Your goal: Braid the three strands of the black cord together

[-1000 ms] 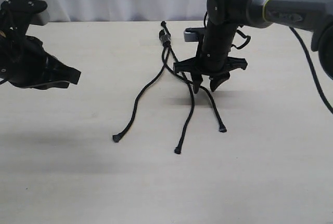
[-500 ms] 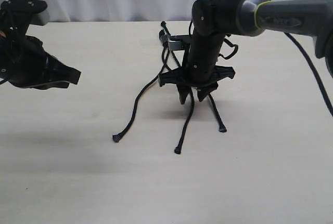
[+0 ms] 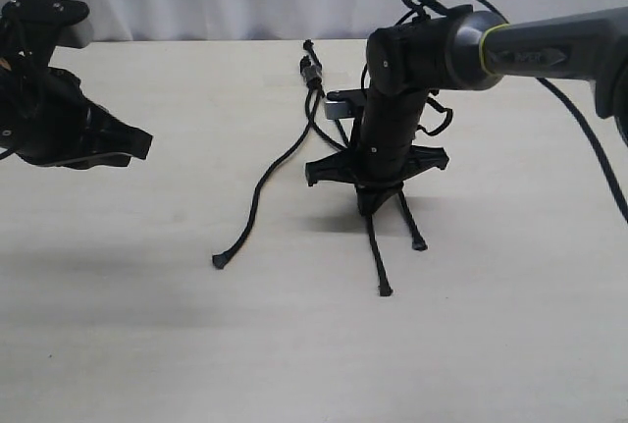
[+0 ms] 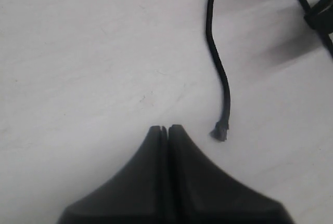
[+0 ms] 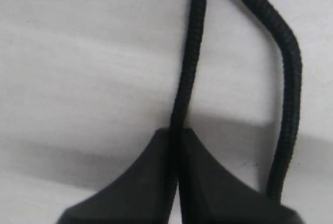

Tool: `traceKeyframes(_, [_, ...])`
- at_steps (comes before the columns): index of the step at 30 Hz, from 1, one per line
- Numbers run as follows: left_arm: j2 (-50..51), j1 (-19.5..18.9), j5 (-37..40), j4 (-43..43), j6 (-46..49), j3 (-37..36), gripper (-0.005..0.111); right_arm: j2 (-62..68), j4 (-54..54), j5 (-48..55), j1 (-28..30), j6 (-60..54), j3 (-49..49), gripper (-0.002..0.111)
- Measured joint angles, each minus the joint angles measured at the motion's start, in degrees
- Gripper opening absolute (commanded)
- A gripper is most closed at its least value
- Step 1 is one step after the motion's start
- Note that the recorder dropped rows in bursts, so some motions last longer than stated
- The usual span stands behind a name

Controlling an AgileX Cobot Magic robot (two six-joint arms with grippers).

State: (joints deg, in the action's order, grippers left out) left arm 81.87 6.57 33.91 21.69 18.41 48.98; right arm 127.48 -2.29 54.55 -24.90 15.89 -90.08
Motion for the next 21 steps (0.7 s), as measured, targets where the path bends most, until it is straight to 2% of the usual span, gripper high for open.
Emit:
traceKeyframes(9, [0.0, 0.0, 0.0, 0.0, 0.0, 0.0, 0.0, -1.76, -5.73, -0.44, -1.53, 0.0, -5.74, 0.004])
traceKeyframes(21, [0.0, 0.0, -0.11, 0.07, 0.0, 0.0, 0.0, -1.38, -21.81, -11.04, -5.22, 0.11, -7.2, 0.004])
